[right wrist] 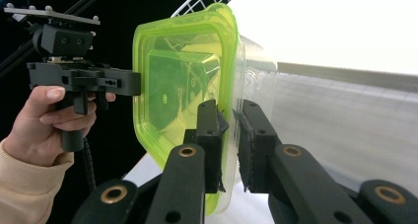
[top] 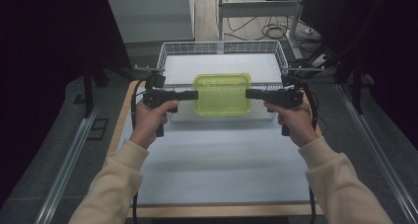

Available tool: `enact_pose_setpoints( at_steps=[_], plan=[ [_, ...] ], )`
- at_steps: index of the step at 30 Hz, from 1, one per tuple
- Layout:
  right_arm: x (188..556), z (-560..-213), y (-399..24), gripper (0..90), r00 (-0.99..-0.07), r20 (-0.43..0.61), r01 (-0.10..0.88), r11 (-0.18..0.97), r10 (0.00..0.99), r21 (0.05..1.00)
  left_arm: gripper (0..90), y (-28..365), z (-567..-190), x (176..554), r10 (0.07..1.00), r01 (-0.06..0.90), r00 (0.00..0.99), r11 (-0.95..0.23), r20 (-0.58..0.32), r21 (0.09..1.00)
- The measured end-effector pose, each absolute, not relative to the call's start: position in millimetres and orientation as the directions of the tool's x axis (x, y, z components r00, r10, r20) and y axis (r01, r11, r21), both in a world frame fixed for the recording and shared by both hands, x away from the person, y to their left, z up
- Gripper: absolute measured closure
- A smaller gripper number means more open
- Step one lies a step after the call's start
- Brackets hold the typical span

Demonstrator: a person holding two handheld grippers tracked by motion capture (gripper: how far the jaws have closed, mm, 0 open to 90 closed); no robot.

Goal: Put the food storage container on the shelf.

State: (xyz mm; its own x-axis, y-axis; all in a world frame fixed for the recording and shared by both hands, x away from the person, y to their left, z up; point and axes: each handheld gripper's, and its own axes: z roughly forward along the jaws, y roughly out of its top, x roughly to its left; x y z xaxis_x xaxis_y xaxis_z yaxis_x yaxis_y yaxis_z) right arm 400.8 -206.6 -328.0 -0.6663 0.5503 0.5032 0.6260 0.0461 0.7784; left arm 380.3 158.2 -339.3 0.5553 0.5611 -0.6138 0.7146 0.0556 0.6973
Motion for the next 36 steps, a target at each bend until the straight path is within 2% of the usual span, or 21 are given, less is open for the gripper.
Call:
enact_pose_setpoints(
  at_steps=[36],
  plan=[
    [451.5, -302.8, -206.7, 80.1, -0.641, 0.476, 0.610, 0.023, 0.601, 0.792, 81.5, 152.0, -316.6, 437.2, 0.584, 0.721, 0.541, 0.048, -0.605, 0.691]
  ],
)
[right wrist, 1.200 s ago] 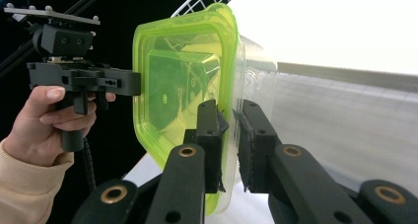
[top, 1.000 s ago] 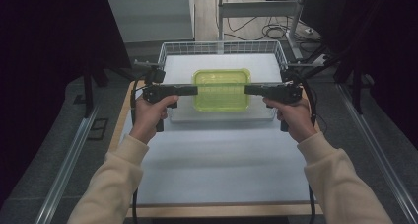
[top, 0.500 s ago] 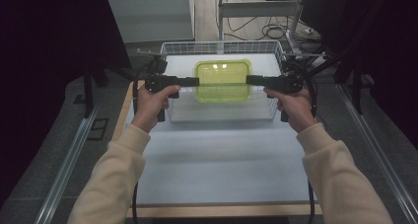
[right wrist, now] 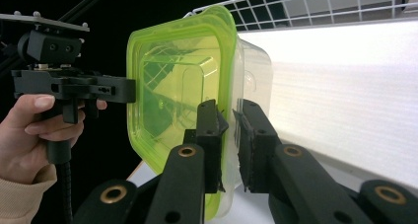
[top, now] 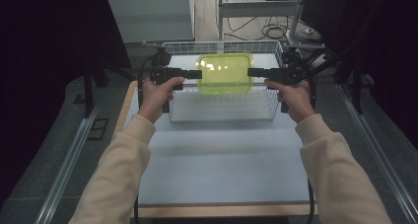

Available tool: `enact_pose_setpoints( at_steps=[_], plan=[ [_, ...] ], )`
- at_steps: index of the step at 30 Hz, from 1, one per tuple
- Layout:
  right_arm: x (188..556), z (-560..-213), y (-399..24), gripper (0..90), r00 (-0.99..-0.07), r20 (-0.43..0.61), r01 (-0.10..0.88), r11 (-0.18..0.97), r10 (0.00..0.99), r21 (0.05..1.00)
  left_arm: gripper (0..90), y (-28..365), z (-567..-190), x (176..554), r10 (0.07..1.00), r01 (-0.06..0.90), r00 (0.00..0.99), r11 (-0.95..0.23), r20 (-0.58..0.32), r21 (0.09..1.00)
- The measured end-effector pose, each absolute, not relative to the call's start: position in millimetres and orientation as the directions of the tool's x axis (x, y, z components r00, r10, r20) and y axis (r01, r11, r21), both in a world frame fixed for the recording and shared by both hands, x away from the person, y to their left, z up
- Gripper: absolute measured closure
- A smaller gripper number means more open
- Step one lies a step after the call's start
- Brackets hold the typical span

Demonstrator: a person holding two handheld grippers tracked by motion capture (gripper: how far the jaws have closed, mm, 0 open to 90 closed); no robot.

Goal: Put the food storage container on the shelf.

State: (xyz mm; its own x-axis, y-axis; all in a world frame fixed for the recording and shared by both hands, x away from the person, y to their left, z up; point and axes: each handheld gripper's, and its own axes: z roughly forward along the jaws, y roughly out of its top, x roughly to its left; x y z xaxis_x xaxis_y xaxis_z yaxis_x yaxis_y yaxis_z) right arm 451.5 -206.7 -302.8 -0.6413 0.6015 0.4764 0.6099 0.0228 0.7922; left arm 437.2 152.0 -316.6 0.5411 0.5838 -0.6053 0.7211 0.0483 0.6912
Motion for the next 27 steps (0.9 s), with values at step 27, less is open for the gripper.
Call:
enact_pose_setpoints(
  at_steps=[27],
  plan=[
    [494.7, -300.6, -197.1, 78.8, -0.572, 0.501, 0.665, 0.009, 0.649, 0.747, 80.7, 150.9, -318.3, 481.8, 0.625, 0.746, 0.479, 0.080, -0.616, 0.661]
  ],
)
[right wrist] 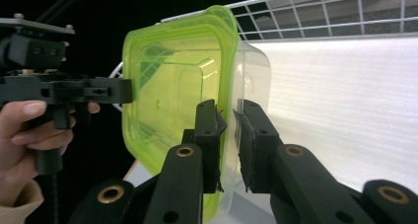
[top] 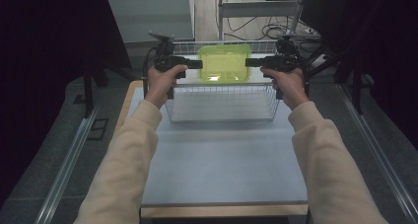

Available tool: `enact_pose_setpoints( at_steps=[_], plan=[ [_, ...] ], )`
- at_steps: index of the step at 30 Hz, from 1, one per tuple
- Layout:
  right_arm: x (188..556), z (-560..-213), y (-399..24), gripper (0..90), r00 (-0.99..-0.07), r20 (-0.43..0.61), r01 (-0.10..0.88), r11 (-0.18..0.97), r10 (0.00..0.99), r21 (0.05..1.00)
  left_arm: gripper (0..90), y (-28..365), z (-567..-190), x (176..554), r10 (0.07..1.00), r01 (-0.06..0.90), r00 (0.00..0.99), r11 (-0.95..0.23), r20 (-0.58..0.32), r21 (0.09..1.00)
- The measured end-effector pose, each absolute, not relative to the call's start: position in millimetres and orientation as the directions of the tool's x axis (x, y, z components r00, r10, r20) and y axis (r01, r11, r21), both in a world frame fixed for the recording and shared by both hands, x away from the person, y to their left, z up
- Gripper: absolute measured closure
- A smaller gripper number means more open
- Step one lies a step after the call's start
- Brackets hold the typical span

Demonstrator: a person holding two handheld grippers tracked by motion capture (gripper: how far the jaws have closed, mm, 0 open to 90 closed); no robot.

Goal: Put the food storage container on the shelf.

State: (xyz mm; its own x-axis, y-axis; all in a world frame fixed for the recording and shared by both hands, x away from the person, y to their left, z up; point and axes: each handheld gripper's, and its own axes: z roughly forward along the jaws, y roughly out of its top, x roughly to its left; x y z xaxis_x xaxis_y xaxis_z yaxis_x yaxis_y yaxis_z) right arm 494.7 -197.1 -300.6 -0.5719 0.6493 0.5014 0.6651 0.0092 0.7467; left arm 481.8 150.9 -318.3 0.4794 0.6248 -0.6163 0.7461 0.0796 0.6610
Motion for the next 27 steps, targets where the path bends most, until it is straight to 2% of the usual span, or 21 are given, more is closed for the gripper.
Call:
enact_pose_setpoints(
  at_steps=[15, 16, 17, 18, 20, 21, 25, 27],
  plan=[
    [510.8, -310.8, -186.3, 73.2, -0.543, 0.461, 0.663, 0.021, 0.702, 0.748, 76.7, 150.0, -325.2, 494.3, 0.646, 0.744, 0.450, 0.111, -0.616, 0.659],
    [511.1, -311.5, -184.5, 69.4, -0.538, 0.443, 0.660, 0.032, 0.717, 0.751, 73.0, 148.8, -327.1, 495.9, 0.657, 0.744, 0.447, 0.103, -0.607, 0.660],
    [511.1, -311.5, -184.5, 69.4, -0.538, 0.443, 0.660, 0.032, 0.717, 0.751, 70.3, 148.8, -327.1, 495.9, 0.657, 0.744, 0.447, 0.103, -0.607, 0.660],
    [511.6, -312.2, -183.9, 66.9, -0.535, 0.426, 0.657, 0.043, 0.730, 0.753, 70.3, 147.9, -328.4, 496.6, 0.661, 0.747, 0.443, 0.100, -0.605, 0.657],
    [512.7, -315.4, -183.9, 59.9, -0.528, 0.417, 0.653, 0.040, 0.740, 0.756, 59.7, 147.6, -331.2, 497.5, 0.660, 0.749, 0.437, 0.109, -0.611, 0.653],
    [512.7, -315.4, -183.9, 59.9, -0.528, 0.417, 0.653, 0.040, 0.740, 0.756, 59.7, 147.8, -332.2, 497.8, 0.659, 0.748, 0.432, 0.119, -0.615, 0.653],
    [510.0, -315.5, -187.0, 49.1, -0.527, 0.400, 0.635, 0.034, 0.750, 0.772, 41.8, 149.8, -331.0, 496.3, 0.670, 0.723, 0.436, 0.136, -0.601, 0.677],
    [508.7, -314.7, -188.1, 47.5, -0.529, 0.399, 0.629, 0.031, 0.749, 0.777, 38.3, 152.2, -329.7, 494.9, 0.674, 0.716, 0.436, 0.142, -0.596, 0.684]
  ],
)
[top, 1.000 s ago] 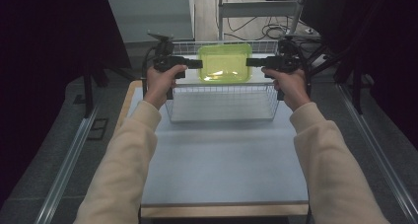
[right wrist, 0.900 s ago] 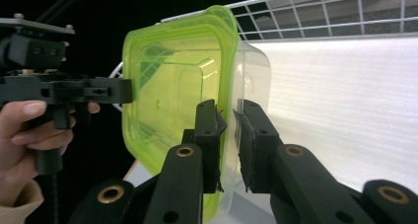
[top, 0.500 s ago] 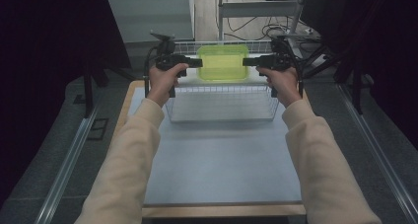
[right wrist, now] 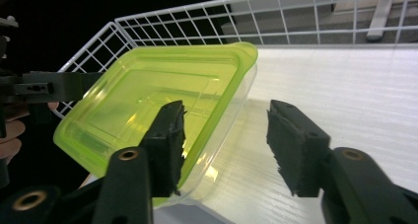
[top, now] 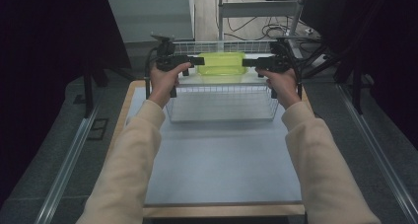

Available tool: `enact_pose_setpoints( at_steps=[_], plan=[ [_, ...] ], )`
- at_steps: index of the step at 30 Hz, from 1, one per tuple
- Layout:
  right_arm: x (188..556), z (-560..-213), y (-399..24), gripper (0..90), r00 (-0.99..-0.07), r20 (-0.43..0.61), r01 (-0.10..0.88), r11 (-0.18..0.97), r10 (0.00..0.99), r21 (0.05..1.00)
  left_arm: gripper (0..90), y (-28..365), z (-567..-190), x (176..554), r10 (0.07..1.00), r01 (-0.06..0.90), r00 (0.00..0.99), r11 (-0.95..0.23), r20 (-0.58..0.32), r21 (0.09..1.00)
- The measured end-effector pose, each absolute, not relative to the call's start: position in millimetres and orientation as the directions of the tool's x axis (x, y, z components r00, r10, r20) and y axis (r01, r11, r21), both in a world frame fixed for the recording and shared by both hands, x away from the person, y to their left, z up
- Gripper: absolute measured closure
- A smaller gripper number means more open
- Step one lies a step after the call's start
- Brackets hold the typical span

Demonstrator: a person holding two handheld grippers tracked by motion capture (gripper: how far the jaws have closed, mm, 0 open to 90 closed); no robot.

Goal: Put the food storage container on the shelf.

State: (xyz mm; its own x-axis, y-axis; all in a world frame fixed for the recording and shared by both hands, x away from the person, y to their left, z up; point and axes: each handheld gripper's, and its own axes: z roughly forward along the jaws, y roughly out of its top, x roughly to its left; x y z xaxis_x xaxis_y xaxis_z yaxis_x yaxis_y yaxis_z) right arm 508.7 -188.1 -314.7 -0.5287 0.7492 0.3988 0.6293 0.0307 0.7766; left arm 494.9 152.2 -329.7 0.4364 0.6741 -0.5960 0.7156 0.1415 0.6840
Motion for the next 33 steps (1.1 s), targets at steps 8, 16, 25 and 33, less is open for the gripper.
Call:
enact_pose_setpoints(
  at_steps=[8, 16, 25, 33],
  plan=[
    [488.4, -306.7, -200.5, 40.7, -0.585, 0.376, 0.568, 0.032, 0.718, 0.822, 29.4, 163.0, -322.0, 472.0, 0.675, 0.672, 0.469, 0.144, -0.569, 0.726],
    [462.3, -307.4, -208.3, 37.3, -0.643, 0.346, 0.534, 0.076, 0.684, 0.842, 27.5, 168.5, -324.0, 430.3, 0.693, 0.629, 0.524, 0.077, -0.495, 0.774],
    [422.6, -328.4, -215.9, 34.9, -0.711, 0.278, 0.477, 0.153, 0.646, 0.866, 26.8, 168.6, -340.1, 377.3, 0.677, 0.590, 0.579, 0.037, -0.454, 0.807],
    [378.7, -362.9, -222.5, 32.9, -0.772, 0.212, 0.419, 0.228, 0.600, 0.879, 26.7, 165.8, -373.9, 334.2, 0.672, 0.576, 0.608, -0.006, -0.424, 0.817]
  ],
)
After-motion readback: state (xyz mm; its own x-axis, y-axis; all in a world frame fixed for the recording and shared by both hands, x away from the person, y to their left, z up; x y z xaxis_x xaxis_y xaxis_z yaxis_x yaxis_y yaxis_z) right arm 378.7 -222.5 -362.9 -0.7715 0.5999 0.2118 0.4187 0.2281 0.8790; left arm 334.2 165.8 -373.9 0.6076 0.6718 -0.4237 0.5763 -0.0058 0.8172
